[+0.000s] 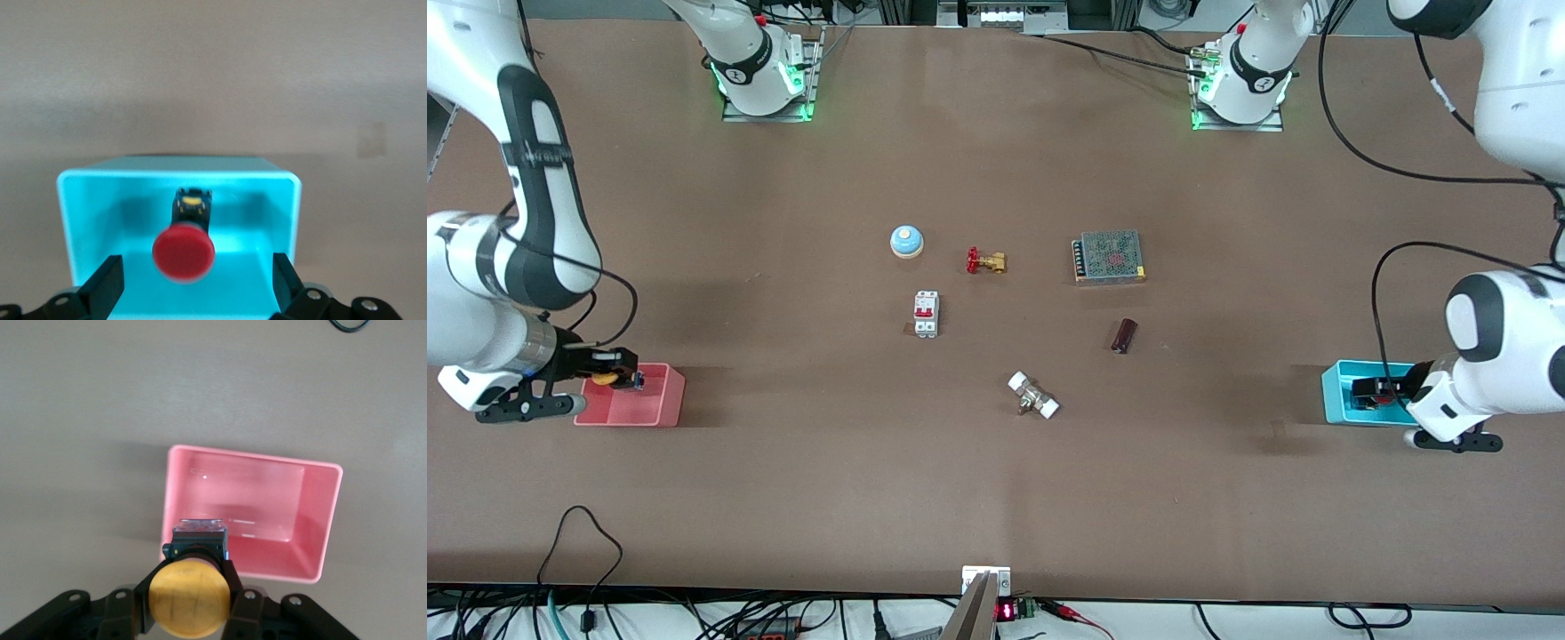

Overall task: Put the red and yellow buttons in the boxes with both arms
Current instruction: 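Carry the yellow button to the pink box while the left gripper lowers red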

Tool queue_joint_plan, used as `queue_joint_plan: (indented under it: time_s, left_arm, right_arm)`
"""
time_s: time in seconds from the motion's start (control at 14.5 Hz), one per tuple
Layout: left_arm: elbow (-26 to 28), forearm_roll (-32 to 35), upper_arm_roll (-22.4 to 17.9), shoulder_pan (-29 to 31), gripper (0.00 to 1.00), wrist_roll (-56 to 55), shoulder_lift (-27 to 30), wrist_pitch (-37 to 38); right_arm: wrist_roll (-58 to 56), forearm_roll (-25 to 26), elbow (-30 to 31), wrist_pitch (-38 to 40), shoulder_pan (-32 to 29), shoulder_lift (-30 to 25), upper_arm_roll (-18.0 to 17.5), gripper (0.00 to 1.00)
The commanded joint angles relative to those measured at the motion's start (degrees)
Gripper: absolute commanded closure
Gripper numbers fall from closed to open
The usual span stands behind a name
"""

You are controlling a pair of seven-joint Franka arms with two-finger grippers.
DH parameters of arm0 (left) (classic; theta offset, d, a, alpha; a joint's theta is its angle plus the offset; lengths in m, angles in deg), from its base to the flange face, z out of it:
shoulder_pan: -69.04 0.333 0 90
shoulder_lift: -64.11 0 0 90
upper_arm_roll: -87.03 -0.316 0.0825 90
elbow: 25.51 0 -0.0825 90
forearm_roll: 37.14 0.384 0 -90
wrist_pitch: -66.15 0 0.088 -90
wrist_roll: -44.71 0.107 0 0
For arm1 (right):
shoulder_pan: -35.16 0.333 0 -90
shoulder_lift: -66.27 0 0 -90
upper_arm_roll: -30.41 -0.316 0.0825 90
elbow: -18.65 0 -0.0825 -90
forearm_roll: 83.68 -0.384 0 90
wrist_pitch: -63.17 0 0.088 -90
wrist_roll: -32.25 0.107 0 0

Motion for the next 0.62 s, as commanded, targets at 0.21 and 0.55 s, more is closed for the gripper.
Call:
queue_joint_plan:
  time_s: [0.21,0.55]
  left_arm:
    - [0.6,-0.9,3.6,-1.3,0.0,0.4,9.6,11.9]
    - [-6.7,-0.6,7.8,-5.1,0.0,-7.6,13.7,28.7]
  right_arm:
    - [-2.0,-1.8,-2.0,-3.5,-0.9,3.6,1.4,0.84]
    - [-2.3,-1.8,-1.4,-6.6,-1.2,6.4,1.4,0.83]
